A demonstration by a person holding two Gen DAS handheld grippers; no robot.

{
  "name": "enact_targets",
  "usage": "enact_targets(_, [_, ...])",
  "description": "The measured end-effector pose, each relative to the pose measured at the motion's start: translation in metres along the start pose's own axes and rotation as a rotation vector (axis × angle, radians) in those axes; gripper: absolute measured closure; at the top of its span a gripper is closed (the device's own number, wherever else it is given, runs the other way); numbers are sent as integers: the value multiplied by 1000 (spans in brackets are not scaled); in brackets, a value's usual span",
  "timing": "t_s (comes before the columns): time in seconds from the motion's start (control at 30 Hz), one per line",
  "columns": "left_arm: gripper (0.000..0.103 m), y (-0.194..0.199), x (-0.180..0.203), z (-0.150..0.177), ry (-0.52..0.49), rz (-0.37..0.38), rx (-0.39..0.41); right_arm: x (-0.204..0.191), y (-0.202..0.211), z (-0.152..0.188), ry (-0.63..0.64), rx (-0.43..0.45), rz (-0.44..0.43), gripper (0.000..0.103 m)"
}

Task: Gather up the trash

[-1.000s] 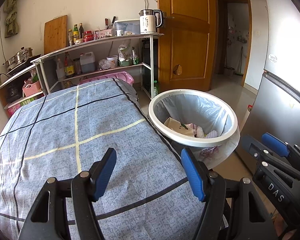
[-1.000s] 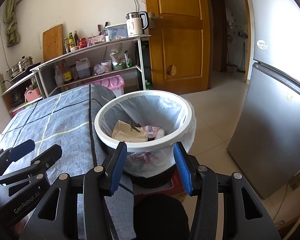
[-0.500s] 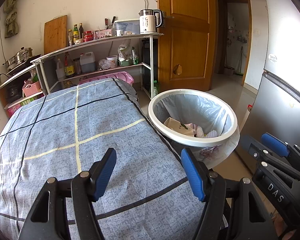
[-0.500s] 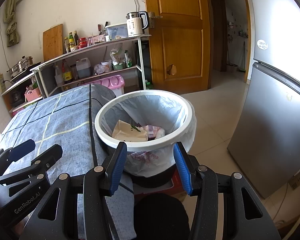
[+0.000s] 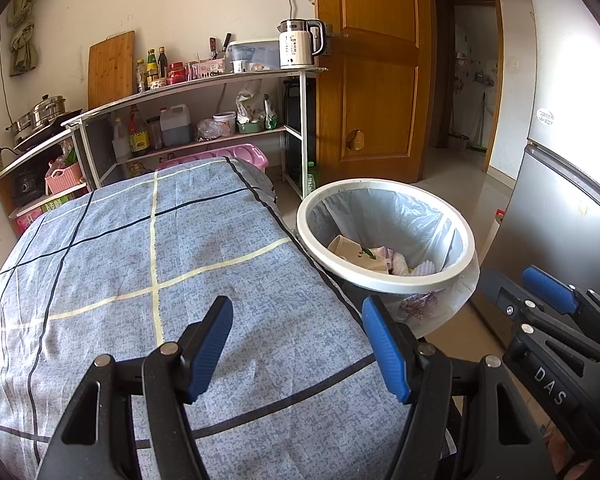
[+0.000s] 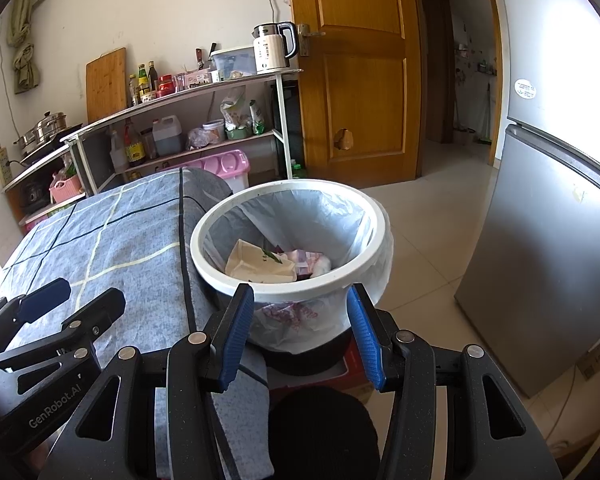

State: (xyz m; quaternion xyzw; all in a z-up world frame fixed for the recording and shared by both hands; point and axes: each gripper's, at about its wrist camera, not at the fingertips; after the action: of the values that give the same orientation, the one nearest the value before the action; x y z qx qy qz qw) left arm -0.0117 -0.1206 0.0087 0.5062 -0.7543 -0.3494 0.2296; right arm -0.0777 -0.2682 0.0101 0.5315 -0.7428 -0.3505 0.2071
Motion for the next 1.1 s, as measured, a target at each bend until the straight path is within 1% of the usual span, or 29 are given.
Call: enact_targets(1.1, [34, -3, 1, 2, -5, 12, -8, 0, -1, 1, -1, -6, 0, 53])
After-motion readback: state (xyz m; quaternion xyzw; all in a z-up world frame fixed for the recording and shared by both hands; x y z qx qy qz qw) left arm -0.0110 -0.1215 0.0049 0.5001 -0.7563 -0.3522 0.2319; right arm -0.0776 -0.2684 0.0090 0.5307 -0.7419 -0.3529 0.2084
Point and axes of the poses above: each gripper's, at about its wrist camera, not at the fingertips, and y roughly against the way its jaws point, x to its right, z to its underside, and after that the axes turned 13 degrees about -x, right-handed
